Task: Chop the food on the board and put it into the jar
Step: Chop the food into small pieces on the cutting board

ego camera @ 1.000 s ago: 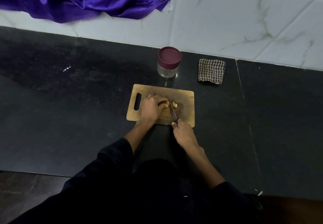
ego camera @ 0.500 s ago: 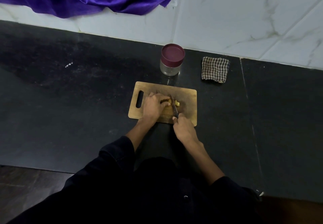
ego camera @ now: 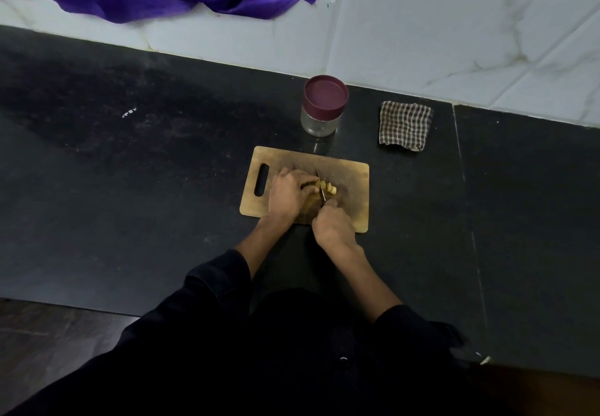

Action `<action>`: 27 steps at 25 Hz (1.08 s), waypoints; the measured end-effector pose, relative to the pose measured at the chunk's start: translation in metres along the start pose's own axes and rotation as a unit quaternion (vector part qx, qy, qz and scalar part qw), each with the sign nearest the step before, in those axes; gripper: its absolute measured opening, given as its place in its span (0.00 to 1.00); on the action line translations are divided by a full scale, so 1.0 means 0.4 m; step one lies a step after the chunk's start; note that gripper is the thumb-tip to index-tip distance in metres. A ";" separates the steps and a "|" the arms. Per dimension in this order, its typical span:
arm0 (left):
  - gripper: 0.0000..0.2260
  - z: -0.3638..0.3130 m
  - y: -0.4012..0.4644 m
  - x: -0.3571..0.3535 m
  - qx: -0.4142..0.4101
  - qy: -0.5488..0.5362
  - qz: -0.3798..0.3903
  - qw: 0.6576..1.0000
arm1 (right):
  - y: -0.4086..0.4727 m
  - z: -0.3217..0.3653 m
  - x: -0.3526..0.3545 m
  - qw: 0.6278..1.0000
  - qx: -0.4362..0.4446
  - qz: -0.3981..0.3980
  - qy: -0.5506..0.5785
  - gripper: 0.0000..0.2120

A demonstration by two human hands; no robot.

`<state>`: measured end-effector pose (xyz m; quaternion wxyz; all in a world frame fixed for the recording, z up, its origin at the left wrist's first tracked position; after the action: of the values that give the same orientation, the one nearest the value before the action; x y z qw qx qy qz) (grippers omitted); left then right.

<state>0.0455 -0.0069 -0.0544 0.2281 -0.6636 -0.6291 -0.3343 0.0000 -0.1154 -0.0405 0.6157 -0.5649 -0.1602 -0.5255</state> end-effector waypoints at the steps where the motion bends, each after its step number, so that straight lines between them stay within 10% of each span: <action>1: 0.11 -0.001 -0.001 0.000 0.001 0.000 -0.004 1.000 | 0.000 -0.003 0.000 1.000 0.004 0.001 0.001 0.11; 27: 0.11 0.000 -0.002 0.000 0.012 -0.003 -0.001 1.000 | -0.012 -0.032 -0.018 0.999 0.021 -0.025 0.034 0.09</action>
<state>0.0447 -0.0068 -0.0544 0.2339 -0.6611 -0.6348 -0.3245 -0.0122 -0.1222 -0.0477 0.6194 -0.5290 -0.1643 -0.5563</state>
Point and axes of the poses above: each hand's wrist, its own y-axis towards the middle knuckle, its own x-axis out of the back of the hand, z = x × y, the point moved 4 cm from there along y, towards the middle knuckle, and after that the axes turned 5 degrees about -x, right-handed, at the moved point
